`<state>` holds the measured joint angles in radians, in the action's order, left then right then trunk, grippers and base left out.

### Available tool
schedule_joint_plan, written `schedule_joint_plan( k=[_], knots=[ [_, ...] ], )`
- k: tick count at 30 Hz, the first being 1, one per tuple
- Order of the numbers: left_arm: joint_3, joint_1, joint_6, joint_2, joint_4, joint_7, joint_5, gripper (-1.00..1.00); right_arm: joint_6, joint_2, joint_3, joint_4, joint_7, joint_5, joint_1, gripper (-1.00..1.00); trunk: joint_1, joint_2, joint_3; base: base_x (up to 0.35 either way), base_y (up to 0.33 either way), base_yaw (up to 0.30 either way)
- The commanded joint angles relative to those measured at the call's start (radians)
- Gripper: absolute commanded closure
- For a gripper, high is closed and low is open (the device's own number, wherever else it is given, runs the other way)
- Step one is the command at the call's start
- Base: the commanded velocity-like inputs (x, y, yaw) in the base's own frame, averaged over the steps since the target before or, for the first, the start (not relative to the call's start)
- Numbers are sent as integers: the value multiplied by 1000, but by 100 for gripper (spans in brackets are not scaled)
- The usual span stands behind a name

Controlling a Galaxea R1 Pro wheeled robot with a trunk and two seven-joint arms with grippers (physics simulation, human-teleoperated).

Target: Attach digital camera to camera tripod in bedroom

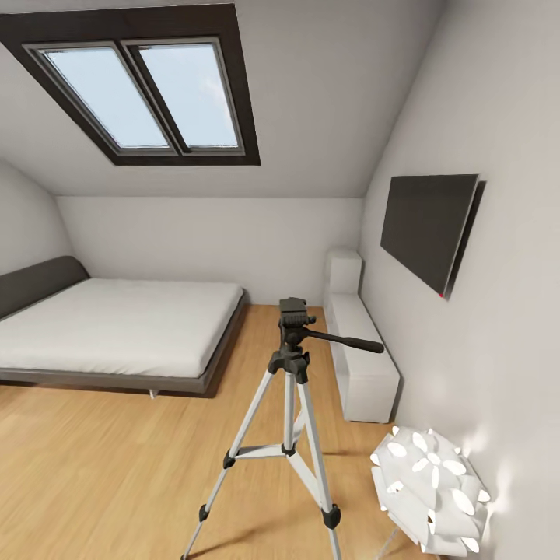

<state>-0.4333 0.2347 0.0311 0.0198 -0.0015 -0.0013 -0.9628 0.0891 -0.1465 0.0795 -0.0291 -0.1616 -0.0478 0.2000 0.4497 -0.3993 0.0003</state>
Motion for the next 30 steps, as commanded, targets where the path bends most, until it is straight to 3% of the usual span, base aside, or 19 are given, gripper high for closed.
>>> schedule_joint_plan(
  k=[1,24,30],
  knots=[
    [-9,0,1,0,0,0,-5,100,6,-1,8,-3,-3,-5,1,-100,0,-1,0,0,-6,0],
    [-9,0,0,0,0,-1,-5,100,12,-4,8,-3,-1,-4,1,-100,0,-1,-31,0,-1,0],
    [-9,0,-29,4,1,-7,-5,100,13,-6,8,-3,0,-3,1,-100,0,-1,-41,0,0,0]
  ],
)
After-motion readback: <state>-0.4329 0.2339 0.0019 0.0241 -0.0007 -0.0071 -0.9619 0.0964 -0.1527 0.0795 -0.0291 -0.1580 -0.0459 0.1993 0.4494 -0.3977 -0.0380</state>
